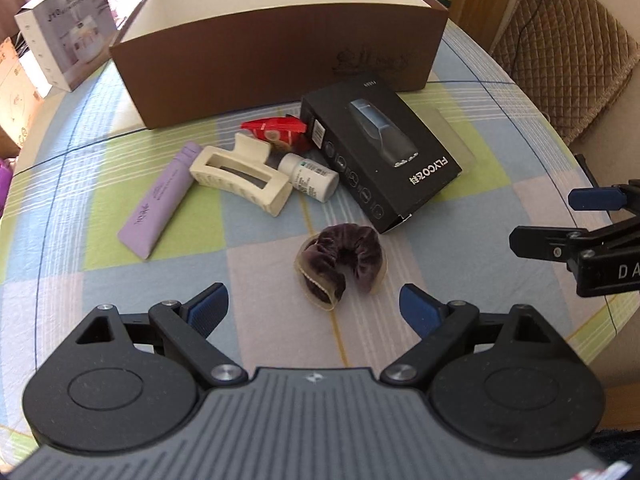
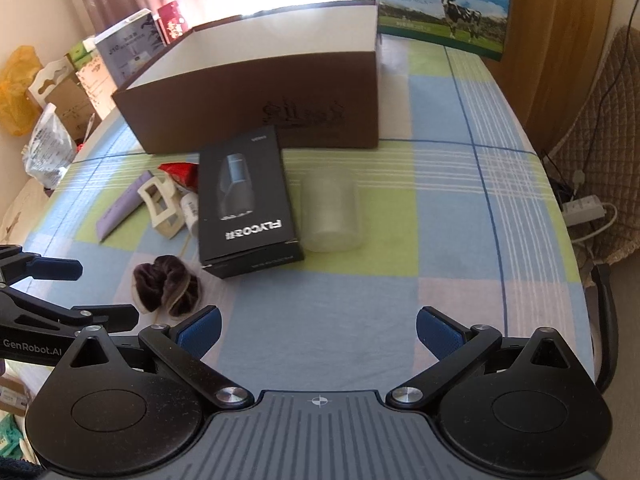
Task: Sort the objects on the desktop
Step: 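Grasp the brown scrunchie with the left gripper while the right gripper approaches the clear cup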
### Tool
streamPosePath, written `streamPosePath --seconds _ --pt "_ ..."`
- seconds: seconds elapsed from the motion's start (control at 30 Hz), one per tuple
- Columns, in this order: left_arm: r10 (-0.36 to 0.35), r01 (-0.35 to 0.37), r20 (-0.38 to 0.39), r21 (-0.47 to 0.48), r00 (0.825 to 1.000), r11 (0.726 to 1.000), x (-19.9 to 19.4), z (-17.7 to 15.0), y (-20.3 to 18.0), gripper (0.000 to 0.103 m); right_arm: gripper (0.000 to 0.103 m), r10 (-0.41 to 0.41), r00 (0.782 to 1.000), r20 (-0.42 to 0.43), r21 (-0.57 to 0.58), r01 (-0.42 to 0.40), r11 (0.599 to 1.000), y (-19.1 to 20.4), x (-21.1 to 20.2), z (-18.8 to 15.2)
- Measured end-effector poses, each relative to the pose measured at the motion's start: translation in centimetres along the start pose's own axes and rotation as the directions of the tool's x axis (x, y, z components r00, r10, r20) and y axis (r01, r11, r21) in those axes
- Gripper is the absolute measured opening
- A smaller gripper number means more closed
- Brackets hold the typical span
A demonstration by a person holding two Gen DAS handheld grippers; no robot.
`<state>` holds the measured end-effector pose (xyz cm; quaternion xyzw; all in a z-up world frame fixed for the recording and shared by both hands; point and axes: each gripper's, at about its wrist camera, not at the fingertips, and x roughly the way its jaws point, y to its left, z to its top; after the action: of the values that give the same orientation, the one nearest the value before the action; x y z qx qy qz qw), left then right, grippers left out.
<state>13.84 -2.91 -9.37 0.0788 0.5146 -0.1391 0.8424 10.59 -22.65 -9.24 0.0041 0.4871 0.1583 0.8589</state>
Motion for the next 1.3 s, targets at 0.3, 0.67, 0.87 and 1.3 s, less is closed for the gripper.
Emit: streamPosePath --seconds 0.3,0.67,0.87,1.3 --pt "-0.018 0.018 -0.002 0.026 1.000 1.000 2.6 1.4 -0.5 0.089 0.101 -0.032 0.999 -0.017 0.054 0.033 0.998 -2.0 0.9 0.2" --pt "-0.028 0.030 -0.037 0.060 0.999 0.998 5.9 2.4 -0.6 0.059 0.101 -0.055 0.998 -0.023 0.105 0.057 0.993 -3.9 1.6 0.9" --pt "-0.063 0.065 -0.031 0.047 0.998 0.997 6.1 2.3 0.4 0.033 0.101 -0.051 0.999 -0.012 0.107 0.052 0.993 -4.1 2.5 1.4" --pt "0.064 -0.066 -0.030 -0.081 0.997 0.995 5.6 2.3 6.5 0.027 0.083 0.067 0.997 0.047 0.067 -0.070 0.995 -5.2 6.0 5.3"
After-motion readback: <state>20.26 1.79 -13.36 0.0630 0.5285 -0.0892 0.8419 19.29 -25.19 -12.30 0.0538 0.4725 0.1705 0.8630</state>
